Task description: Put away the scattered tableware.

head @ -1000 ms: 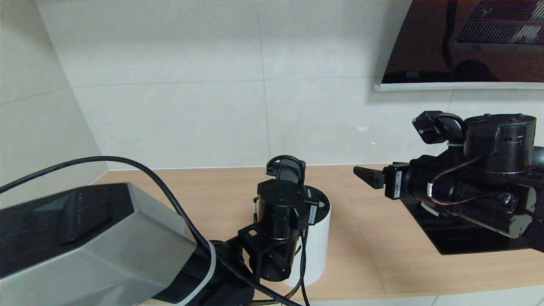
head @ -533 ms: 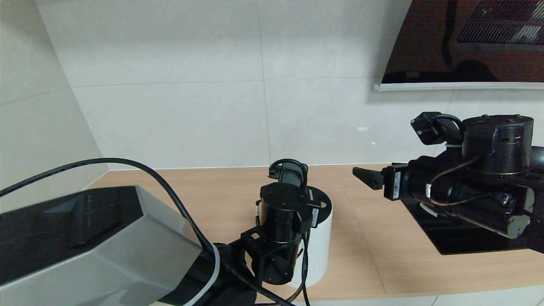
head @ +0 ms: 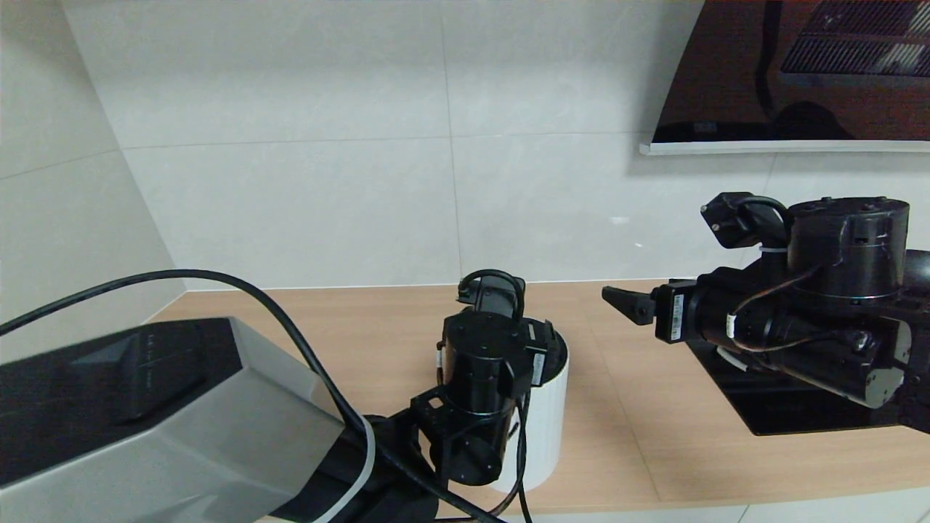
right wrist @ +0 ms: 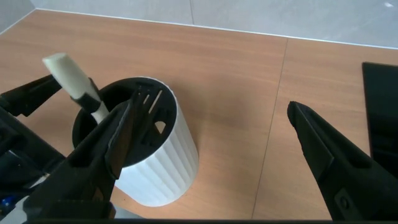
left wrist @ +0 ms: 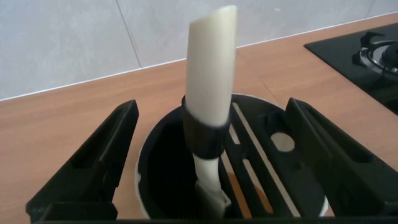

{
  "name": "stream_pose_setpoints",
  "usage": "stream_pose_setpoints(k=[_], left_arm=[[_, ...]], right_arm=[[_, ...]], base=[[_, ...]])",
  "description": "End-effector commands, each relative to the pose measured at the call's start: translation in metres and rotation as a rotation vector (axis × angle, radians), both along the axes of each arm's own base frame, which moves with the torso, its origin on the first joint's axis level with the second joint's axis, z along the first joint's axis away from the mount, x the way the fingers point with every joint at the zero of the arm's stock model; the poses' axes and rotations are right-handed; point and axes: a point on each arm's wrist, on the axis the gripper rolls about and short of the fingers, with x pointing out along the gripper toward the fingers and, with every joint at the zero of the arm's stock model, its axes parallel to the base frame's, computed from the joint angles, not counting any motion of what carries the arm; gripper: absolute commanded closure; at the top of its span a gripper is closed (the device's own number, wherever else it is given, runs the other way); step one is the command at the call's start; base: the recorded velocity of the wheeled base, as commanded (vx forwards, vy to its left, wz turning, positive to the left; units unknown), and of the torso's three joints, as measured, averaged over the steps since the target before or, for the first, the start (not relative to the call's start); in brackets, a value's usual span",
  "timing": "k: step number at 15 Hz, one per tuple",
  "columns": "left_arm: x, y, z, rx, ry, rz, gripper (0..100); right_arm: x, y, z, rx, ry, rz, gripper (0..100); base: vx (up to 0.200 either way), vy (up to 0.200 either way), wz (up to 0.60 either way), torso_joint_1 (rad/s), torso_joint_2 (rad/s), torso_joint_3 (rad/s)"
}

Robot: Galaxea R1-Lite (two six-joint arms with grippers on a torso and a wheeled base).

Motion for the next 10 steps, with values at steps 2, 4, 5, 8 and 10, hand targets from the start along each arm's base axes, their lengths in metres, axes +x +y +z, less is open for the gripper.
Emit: stream_pose_setpoints(k=[2, 4, 5, 8, 10], left_arm=[[-0.007, 0.008, 0.031, -0.068, -0.054, 0.004, 0], [-0.016, 0.024, 0.063, -0.153, -0.122, -0.013, 0], [-0.018, 0.031, 0.072, -0.182, -0.146, -0.014, 0], [-0.039, 0.087, 0.125, -0.291, -0.284, -0.077, 0], [-0.057, 0.13, 0.165, -0.35, -0.394, -0.078, 0]], right_arm=[[0.001, 0.001, 0.001, 0.009, -0.008, 0.0, 0], [0.001, 0.001, 0.002, 0.016, -0.022, 0.0, 0], [0.001, 0.001, 0.003, 0.018, -0.024, 0.001, 0], [-0.008, -0.005, 0.01, 0.024, -0.047, 0.005, 0], [-0.019, -0.012, 0.022, 0.007, -0.102, 0.01, 0]], base=[[0.0, 0.0, 0.0, 0.0, 0.0, 0.0], [0.0, 0.0, 0.0, 0.0, 0.0, 0.0], [0.0, 0.0, 0.0, 0.0, 0.0, 0.0], [0.0, 0.0, 0.0, 0.0, 0.0, 0.0], [0.0, 0.0, 0.0, 0.0, 0.0, 0.0]])
